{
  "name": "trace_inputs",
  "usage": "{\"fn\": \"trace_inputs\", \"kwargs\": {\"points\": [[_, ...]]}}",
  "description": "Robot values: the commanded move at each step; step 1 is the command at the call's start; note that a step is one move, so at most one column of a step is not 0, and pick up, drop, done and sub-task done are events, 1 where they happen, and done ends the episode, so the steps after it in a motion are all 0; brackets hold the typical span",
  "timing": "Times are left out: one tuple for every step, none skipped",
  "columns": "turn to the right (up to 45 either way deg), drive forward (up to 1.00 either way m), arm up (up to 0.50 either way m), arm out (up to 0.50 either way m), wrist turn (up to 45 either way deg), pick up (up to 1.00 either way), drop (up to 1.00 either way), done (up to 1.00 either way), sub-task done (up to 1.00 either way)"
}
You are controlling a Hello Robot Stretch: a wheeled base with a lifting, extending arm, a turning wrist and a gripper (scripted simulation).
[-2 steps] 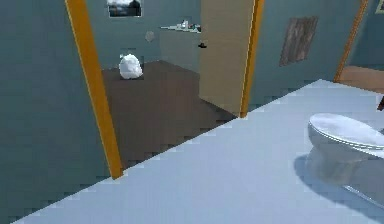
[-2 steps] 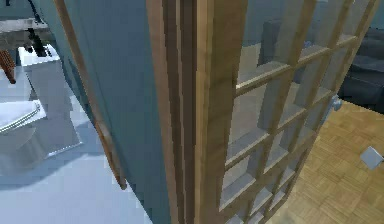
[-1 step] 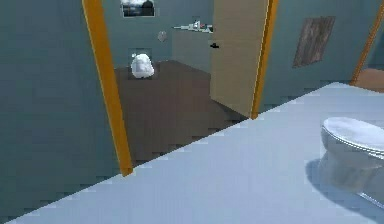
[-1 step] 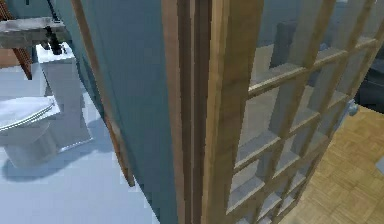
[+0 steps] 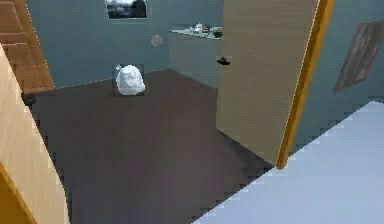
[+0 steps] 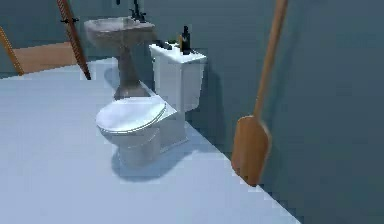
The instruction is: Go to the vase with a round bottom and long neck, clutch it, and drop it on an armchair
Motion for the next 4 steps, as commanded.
{"fn": "trace_inputs", "kwargs": {"points": [[0.0,1.0,0.0,0.0,0.0,0.0,0.0,0.0,0.0],[0.0,1.0,0.0,0.0,0.0,0.0,0.0,0.0,0.0],[0.0,0.2,0.0,0.0,0.0,0.0,0.0,0.0,0.0],[30.0,0.0,0.0,0.0,0.0,0.0,0.0,0.0,0.0]]}}
